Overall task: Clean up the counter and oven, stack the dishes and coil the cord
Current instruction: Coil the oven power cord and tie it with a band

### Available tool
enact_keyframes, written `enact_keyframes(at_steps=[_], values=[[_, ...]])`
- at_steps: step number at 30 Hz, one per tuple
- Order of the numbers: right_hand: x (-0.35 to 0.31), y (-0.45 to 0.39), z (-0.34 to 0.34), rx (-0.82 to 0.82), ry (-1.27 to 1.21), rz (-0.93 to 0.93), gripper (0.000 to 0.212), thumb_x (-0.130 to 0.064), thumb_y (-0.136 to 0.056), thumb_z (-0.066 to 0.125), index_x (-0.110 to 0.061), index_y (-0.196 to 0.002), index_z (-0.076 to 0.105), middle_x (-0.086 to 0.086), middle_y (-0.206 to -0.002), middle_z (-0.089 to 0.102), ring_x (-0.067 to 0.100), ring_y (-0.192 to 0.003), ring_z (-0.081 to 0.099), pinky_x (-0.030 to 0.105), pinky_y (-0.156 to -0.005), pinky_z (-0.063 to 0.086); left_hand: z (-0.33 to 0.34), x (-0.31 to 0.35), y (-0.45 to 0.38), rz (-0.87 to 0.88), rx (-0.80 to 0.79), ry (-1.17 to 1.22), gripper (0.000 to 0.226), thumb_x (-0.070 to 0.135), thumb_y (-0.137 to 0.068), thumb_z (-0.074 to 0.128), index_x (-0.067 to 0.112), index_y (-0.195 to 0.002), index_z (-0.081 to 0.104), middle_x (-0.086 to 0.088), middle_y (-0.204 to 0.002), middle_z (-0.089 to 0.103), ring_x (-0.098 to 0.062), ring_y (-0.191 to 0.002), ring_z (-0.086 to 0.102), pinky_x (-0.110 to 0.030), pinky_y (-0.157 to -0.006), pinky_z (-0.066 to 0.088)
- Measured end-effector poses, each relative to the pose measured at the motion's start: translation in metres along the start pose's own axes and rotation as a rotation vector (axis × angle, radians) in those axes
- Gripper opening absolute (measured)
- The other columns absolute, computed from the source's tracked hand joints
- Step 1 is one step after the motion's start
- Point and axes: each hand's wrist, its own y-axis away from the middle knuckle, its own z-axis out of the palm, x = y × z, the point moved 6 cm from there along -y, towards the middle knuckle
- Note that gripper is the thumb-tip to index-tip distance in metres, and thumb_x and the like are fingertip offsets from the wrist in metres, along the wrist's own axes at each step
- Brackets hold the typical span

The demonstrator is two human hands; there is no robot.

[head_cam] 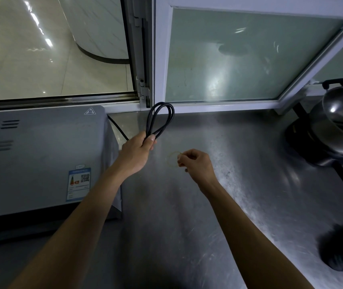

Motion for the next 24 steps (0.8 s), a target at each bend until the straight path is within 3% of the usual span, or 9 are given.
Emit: enact_keyframes(at_steps=[12, 19, 24], values=[[-0.002, 0.009, 0.016, -0.141, -0.542, 0.118, 0.024, -0.014, -0.095, 0.063, 0.005, -0.109, 0.067, 0.009, -0.094, 0.071, 0.020, -0.093, 0.066, 0.033, -0.082, 0.047, 0.000, 0.000, -0.001, 0.011, -0.011, -0.001, 0.031, 0.040, -0.106, 0.036, 0.025, -0.088, 0.056, 0.003, -0.091, 0.065, -0.018, -0.085, 0.061, -0.039, -0.077, 0.047], [-0.018, 0.012, 0.017, -0.202, -0.746, 0.158, 0.012, -0.016, -0.096, 0.059, -0.005, -0.098, 0.064, 0.009, -0.092, 0.069, 0.020, -0.093, 0.065, 0.034, -0.083, 0.045, 0.001, 0.001, 0.000, 0.008, -0.007, -0.014, 0.031, 0.040, -0.106, 0.035, 0.030, -0.083, 0.053, 0.001, -0.091, 0.065, -0.019, -0.084, 0.060, -0.039, -0.076, 0.047], [-0.028, 0.014, 0.017, -0.245, -0.769, 0.117, 0.018, -0.021, -0.099, 0.051, -0.007, -0.104, 0.060, 0.009, -0.100, 0.068, 0.019, -0.097, 0.066, 0.034, -0.086, 0.043, 0.000, -0.002, -0.002, 0.005, -0.009, -0.012, 0.030, 0.041, -0.105, 0.035, 0.030, -0.087, 0.057, 0.005, -0.086, 0.063, -0.017, -0.086, 0.061, -0.040, -0.079, 0.047]])
